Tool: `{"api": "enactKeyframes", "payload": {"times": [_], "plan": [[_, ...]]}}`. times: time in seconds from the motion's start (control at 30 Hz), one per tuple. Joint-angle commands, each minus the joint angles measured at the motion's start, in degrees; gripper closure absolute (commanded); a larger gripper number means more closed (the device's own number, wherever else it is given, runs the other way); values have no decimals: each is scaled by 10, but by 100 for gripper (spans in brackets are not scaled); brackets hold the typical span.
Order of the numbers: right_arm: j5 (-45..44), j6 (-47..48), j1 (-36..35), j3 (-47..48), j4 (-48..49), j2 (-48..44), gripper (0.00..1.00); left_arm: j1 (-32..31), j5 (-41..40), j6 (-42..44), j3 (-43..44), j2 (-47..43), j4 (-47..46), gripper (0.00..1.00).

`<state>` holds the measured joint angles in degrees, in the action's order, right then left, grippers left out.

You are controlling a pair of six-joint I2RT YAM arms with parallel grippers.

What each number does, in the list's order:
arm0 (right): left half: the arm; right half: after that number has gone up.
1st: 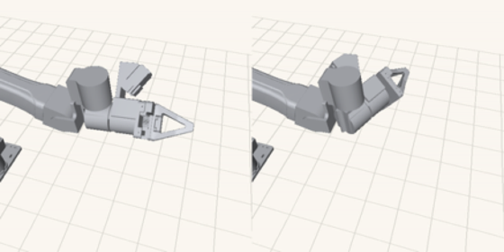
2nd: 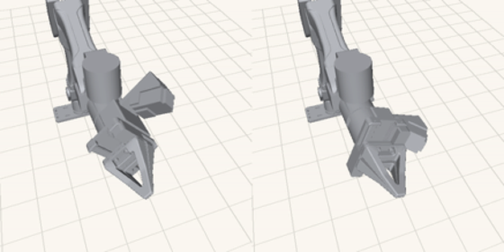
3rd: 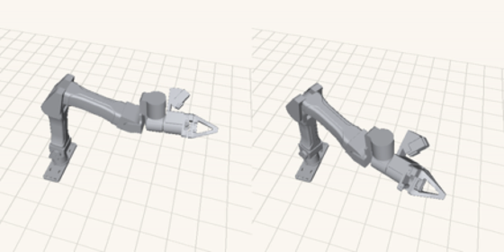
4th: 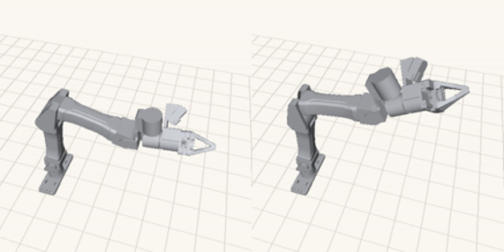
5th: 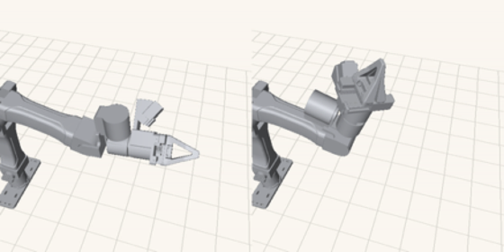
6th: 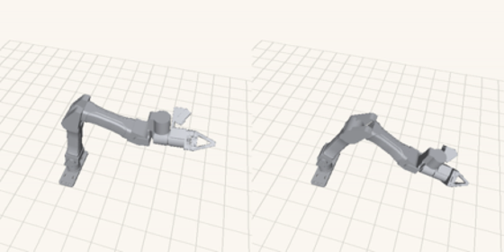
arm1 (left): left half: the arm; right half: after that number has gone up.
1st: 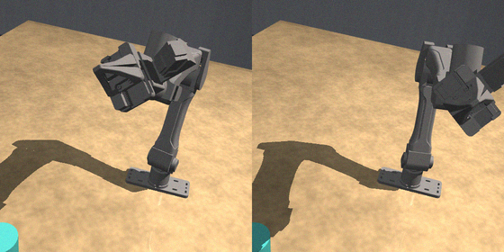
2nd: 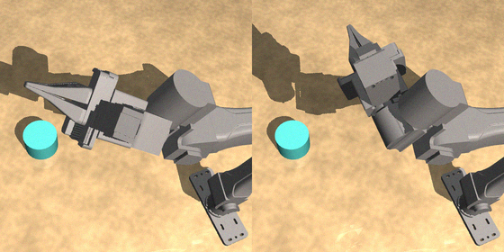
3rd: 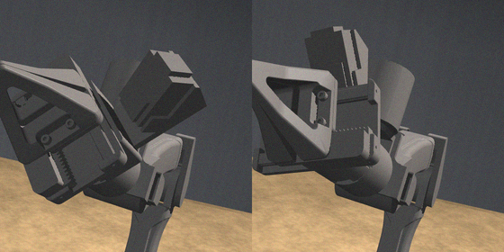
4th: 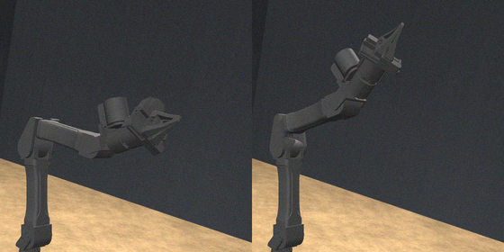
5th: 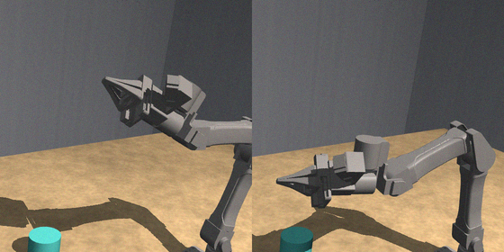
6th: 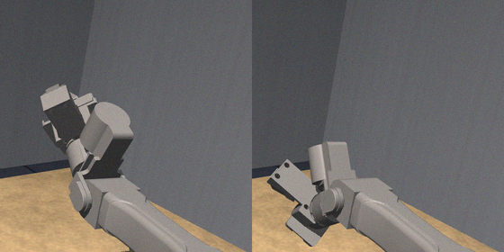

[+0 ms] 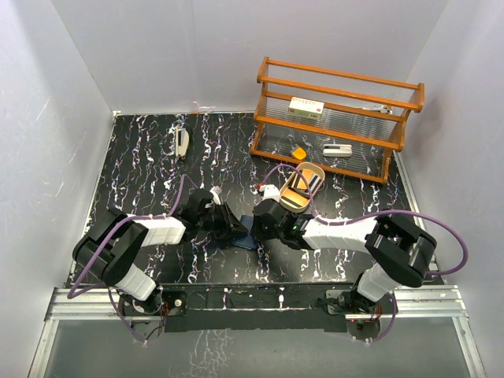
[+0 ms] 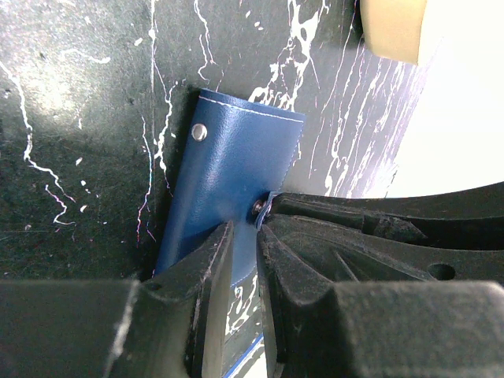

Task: Put the credit cards into the card holder
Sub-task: Close the card holder at the center of the board.

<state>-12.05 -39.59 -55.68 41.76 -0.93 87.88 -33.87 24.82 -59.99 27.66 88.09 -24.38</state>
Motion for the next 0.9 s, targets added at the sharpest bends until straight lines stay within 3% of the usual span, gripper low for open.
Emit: {"api": "enactKeyframes", "payload": {"times": [0.0,0.47,0.87], "plan": [[-5,-6,2,5,19,19,90,-7,-38,23,-13,22,68,81],[-23,14,2,61,-112,77,92,-7,-33,17,-21,35,43,81],[20,18,2,64,-150,148,94,-7,-33,11,-28,21,41,81]]}}
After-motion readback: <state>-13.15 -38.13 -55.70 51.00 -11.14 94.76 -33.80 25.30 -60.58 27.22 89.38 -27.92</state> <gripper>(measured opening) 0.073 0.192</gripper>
